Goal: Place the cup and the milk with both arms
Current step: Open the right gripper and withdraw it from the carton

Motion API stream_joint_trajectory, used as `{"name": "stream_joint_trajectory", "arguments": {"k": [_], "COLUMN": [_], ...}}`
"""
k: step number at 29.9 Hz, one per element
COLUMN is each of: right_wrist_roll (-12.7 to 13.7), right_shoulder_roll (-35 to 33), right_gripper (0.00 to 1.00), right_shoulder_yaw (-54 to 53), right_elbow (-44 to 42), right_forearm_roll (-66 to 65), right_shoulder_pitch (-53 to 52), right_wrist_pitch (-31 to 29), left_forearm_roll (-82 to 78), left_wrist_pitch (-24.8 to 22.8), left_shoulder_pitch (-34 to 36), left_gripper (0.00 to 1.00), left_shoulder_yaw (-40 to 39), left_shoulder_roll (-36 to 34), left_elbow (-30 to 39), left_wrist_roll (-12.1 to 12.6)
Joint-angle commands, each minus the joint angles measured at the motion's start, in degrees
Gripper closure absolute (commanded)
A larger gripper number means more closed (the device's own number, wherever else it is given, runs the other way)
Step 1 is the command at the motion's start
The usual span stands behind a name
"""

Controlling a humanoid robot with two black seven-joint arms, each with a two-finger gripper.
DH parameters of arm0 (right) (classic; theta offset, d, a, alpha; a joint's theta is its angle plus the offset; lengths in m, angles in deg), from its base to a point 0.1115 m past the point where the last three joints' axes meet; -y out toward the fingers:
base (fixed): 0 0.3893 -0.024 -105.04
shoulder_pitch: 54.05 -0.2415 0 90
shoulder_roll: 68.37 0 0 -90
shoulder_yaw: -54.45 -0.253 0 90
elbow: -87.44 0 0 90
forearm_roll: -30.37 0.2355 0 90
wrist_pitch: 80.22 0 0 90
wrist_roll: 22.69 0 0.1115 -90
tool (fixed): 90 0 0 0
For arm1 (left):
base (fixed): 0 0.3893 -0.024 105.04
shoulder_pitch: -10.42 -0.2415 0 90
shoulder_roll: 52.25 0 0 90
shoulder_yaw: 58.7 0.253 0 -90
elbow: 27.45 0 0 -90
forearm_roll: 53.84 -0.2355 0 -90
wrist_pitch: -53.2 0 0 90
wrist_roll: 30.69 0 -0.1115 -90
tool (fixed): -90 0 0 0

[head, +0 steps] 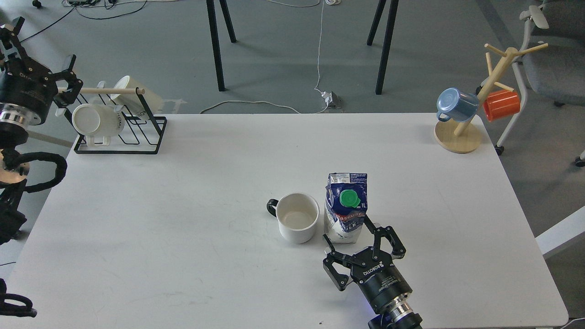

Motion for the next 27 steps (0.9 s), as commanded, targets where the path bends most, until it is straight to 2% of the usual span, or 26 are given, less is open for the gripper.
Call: {"name": "stream_joint_trajectory", "arguments": {"k": [1,8,16,19,27], "right_wrist_roll": [0.01,-0.17,-0.25,-0.25,-0.52], "right_shoulder_roll": [-3.40,-13.86,-21.43,-24.24,-24.51], "right_gripper": [0.02,0.02,0.02,0.02,0.02], "right_shoulder_yaw": [-0.27,-4.30,-20.99,-24.52,-26.46], "right_elbow": [5.21,11.55,11.56,11.21,3.49], "right_forearm_roll": [0.00,0.00,0.17,0.26,0.35], "right_shoulder_pitch": [4.89,10.00,9.22,3.96,-15.90], "right_wrist_pitch": [0.00,0.00,0.00,0.00,0.00], "left_forearm_roll": [0.09,0.18,0.44,0.62,0.79], "left_wrist_pitch": [-0.09,-0.09,-0.18,-0.18,-0.09], "left_shoulder_pitch": [-0.67,-0.67,-0.67,-0.76,-0.58], "left_gripper": [0.00,0.00,0.00,0.00,0.00], "left_shoulder_yaw": [0.00,-0.09,-0.09,-0.18,-0.79], "left_shoulder_roll": [-0.54,-0.37,-0.01,0.51,3.24], "left_elbow": [0.00,0.09,0.18,0.26,0.44], "left_wrist_roll": [0.07,0.07,-0.10,-0.19,0.16]}}
